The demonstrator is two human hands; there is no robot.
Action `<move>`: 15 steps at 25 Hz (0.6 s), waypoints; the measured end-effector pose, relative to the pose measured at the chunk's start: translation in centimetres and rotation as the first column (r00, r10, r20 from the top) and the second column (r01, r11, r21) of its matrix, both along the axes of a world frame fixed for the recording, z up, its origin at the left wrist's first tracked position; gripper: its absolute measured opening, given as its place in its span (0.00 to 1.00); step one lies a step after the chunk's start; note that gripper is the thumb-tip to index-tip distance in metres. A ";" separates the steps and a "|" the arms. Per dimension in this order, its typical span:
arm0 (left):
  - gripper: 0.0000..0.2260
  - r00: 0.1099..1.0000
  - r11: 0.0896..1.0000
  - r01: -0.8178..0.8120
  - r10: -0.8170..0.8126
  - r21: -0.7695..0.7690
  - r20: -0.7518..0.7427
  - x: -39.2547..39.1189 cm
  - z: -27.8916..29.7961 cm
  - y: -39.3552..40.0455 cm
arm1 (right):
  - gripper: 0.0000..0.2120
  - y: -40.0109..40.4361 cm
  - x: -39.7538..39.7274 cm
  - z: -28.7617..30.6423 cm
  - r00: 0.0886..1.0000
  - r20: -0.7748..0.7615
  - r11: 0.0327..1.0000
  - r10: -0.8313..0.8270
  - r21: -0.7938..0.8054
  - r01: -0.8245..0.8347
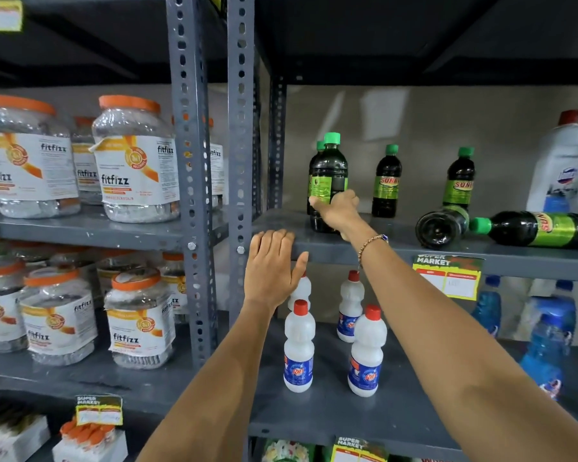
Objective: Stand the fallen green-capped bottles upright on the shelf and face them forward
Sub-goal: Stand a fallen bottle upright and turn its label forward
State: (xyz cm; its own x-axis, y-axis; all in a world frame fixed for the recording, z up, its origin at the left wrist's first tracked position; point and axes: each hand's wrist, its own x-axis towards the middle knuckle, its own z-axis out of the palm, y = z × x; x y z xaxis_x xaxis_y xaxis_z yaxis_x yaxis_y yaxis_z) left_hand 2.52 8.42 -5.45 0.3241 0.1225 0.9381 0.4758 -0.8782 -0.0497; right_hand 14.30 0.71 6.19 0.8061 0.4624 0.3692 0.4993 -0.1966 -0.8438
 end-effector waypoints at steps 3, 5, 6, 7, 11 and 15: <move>0.21 1.000 1.000 0.005 -0.005 0.009 0.005 0.2 -0.1 0.1 | 0.37 0.9 0.3 -0.4 0.999 -0.017 0.999 0.032 0.032 -0.031; 0.21 1.000 1.000 0.003 -0.003 0.014 0.005 0.1 -0.1 0.2 | 0.35 0.8 0.5 -0.6 0.998 -0.036 0.997 0.050 0.061 -0.048; 0.21 1.000 1.000 0.003 -0.003 0.015 0.005 0.0 -0.1 0.2 | 0.34 0.7 0.7 -0.6 0.997 -0.052 0.997 0.056 0.060 -0.053; 0.21 1.000 1.000 0.005 -0.005 0.013 0.004 0.0 -0.2 0.2 | 0.33 0.6 0.9 -0.5 0.996 -0.068 0.998 0.048 0.050 -0.045; 0.22 1.000 1.000 0.007 -0.007 0.004 -0.001 0.0 -0.2 0.1 | 0.37 0.2 0.9 -0.5 0.999 0.018 0.999 -0.048 0.011 0.048; 0.21 1.000 1.000 0.004 -0.004 -0.008 -0.013 0.1 -0.1 0.1 | 0.39 0.3 1.2 -0.7 0.999 0.038 0.999 -0.039 -0.002 0.040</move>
State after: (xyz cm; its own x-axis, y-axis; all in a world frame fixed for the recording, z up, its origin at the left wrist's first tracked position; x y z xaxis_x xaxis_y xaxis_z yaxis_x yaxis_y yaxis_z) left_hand 2.59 8.53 -5.53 0.3367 0.1284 0.9328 0.4719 -0.8803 -0.0492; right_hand 15.48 1.06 5.45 0.8093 0.4315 0.3986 0.5226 -0.2190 -0.8240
